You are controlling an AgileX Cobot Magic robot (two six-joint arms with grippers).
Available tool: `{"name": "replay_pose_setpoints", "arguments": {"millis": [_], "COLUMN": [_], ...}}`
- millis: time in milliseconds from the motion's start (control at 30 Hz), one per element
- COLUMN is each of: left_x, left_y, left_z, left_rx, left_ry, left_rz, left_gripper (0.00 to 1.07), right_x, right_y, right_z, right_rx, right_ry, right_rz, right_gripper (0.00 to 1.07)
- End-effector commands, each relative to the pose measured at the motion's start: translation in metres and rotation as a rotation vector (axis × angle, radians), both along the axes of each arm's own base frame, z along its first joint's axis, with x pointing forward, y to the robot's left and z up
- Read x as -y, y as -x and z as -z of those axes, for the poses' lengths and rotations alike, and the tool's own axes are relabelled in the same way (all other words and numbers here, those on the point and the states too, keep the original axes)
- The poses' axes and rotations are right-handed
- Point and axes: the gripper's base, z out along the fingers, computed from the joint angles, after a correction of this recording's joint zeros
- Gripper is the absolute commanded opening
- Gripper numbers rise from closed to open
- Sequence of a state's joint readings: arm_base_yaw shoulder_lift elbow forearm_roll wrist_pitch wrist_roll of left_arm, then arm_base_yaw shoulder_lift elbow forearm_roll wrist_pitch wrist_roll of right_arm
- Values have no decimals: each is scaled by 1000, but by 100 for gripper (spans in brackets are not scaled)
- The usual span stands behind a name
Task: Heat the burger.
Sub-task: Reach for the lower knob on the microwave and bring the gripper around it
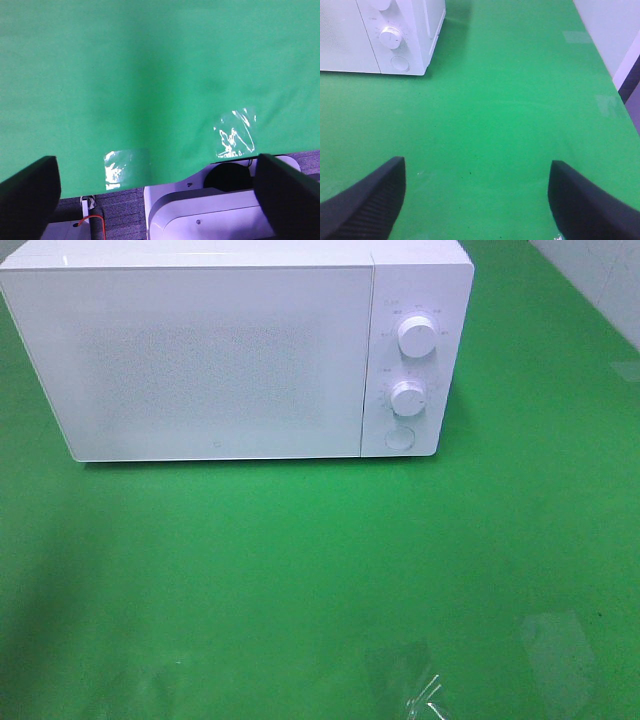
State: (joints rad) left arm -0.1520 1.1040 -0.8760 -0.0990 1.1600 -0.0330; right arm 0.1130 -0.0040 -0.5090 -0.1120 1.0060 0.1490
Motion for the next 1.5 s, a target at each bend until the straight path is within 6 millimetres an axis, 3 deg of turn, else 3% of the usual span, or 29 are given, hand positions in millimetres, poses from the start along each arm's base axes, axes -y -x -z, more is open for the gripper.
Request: {"name": "replay_pose_setpoints", "arguments": {"millis": [33, 167, 233, 333, 433, 467, 567, 700, 1033, 1200, 1500], "left_x": [-3, -7, -12, -13, -16, -17, -17, -20, -22, -25, -29], "left_y": [15, 36, 62, 66, 87, 90, 91, 108, 124, 146, 188], "left_z": [5, 11, 24, 27, 39, 35, 34, 28, 23, 17, 13], "left_rx": [28, 56, 77, 76, 98, 178, 201, 323, 456, 600, 887], "left_ry": [3, -3, -20, -22, -19, -7, -4, -19, -10, 19, -31], "left_rz": [-2, 2, 8, 8, 8, 2, 3, 66, 73, 55, -130], "left_gripper": [98, 98, 98, 98, 98, 98, 98, 98, 98, 98, 98], "right_x": [1, 1, 1, 1, 1, 1, 1, 1, 1, 1, 1], "right_y": [4, 4, 4, 4, 4, 4, 4, 4, 4, 4, 4], "right_z": [1, 1, 1, 1, 1, 1, 1, 1, 1, 1, 1], "right_rx": [24, 24, 24, 24, 24, 24, 24, 24, 24, 24, 24], "right_ry": [-5, -5, -5, -5, -5, -7, -10, -11, -11, -11, -11], "right_rz": [12, 12, 12, 12, 12, 13, 13, 13, 13, 13, 13], "right_gripper": [75, 75, 75, 75, 75, 75, 75, 75, 75, 75, 75]}}
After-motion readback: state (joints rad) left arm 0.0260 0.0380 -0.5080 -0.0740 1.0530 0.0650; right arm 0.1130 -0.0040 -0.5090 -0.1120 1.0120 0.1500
